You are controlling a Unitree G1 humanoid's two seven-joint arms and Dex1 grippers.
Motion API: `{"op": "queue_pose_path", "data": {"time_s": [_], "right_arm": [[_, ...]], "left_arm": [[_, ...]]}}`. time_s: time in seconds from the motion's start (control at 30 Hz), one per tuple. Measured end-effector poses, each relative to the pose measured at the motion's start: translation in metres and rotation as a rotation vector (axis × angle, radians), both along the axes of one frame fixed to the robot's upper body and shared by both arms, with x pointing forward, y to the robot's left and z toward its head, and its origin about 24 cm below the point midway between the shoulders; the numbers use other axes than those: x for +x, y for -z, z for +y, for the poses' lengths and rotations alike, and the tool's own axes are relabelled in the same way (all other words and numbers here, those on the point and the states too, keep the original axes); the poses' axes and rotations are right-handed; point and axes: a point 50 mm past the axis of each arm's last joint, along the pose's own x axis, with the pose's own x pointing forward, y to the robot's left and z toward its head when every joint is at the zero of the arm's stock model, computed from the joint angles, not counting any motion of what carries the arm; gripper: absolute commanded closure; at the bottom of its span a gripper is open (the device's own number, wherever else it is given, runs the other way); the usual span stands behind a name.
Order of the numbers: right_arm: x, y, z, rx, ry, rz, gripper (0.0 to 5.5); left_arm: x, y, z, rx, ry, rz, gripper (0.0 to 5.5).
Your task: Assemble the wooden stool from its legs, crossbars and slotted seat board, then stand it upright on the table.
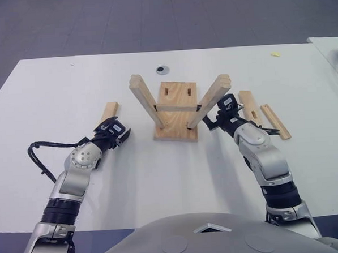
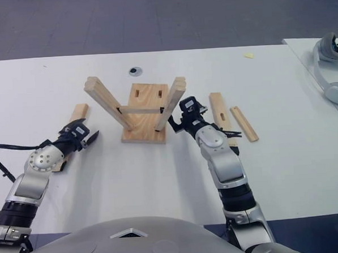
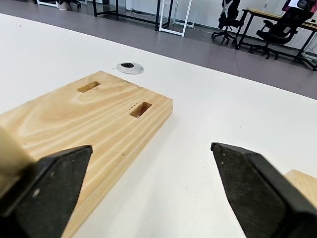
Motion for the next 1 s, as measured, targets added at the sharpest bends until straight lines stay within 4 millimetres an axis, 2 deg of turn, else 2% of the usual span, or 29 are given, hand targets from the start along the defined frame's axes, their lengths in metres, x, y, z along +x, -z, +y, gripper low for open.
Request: {"op": "queue_pose_path", "data": {"time_s": [0.27, 0.37, 0.47, 0.57, 0.6, 0.67, 0.73, 0.77, 0.9, 1.0], "right_arm": [[-0.003, 0.020, -0.012, -0.110, -0.028, 0.070, 1.00], [-0.012, 0.025, 0.006, -0.108, -0.176, 0.144, 1.00], [-0.031, 0.027, 0.035, -0.038, -0.417, 0.271, 1.00], [-0.034, 0.016, 0.045, 0.082, -0.519, 0.313, 1.00], [-0.030, 0.010, 0.043, 0.093, -0.531, 0.298, 1.00], [-0.012, 0.006, 0.014, 0.030, -0.441, 0.279, 1.00], [0.003, 0.007, -0.005, -0.022, -0.376, 0.268, 1.00], [0.019, 0.003, -0.016, -0.075, -0.337, 0.229, 1.00], [0.073, -0.024, -0.022, -0.236, -0.306, 0.023, 1.00], [0.101, -0.032, -0.008, -0.344, -0.343, -0.092, 1.00]], "left_arm": [[0.007, 0.006, -0.025, -0.064, 0.053, -0.032, 2.20], [0.007, 0.007, -0.025, -0.068, 0.053, -0.034, 2.20], [0.007, 0.007, -0.018, -0.061, 0.021, -0.039, 2.20], [0.007, 0.007, -0.009, -0.053, -0.010, -0.043, 2.20], [0.007, 0.007, -0.009, -0.055, -0.010, -0.045, 2.20], [0.007, 0.008, -0.008, -0.061, -0.013, -0.047, 2.20], [0.007, 0.008, -0.008, -0.061, -0.017, -0.048, 2.20], [0.008, 0.007, -0.008, -0.061, -0.017, -0.049, 2.20], [0.011, 0.005, -0.010, -0.053, -0.001, -0.056, 2.20], [0.013, 0.004, -0.014, -0.058, 0.005, -0.062, 2.20]]}}
